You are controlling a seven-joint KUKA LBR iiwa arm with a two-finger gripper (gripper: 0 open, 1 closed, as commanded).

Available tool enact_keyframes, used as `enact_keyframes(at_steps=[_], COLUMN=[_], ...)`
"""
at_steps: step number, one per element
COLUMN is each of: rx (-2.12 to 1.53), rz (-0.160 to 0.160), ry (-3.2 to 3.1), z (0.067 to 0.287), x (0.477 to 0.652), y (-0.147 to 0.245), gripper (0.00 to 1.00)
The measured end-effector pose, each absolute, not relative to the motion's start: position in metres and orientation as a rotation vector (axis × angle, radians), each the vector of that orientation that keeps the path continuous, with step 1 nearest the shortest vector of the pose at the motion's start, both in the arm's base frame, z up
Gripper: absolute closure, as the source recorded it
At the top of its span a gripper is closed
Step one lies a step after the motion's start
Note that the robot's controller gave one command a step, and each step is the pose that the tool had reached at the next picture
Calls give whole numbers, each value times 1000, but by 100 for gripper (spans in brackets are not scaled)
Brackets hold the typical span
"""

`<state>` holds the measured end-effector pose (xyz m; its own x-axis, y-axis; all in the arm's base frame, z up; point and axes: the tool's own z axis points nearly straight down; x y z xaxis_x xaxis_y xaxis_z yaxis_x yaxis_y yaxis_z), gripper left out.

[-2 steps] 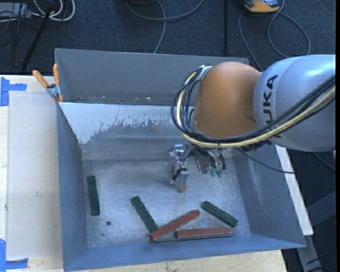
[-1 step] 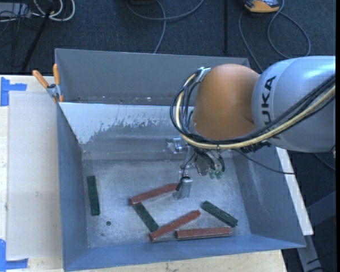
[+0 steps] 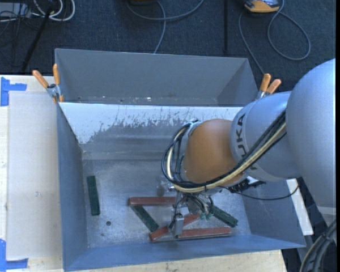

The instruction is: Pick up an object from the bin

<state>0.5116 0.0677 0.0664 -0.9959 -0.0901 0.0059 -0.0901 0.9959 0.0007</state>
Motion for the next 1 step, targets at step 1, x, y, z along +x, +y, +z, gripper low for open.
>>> enact_keyframes(at_steps=[1], rx=[140], rz=[-2], ry=[-3139], z=[70], x=[514], y=[68], gripper=[100])
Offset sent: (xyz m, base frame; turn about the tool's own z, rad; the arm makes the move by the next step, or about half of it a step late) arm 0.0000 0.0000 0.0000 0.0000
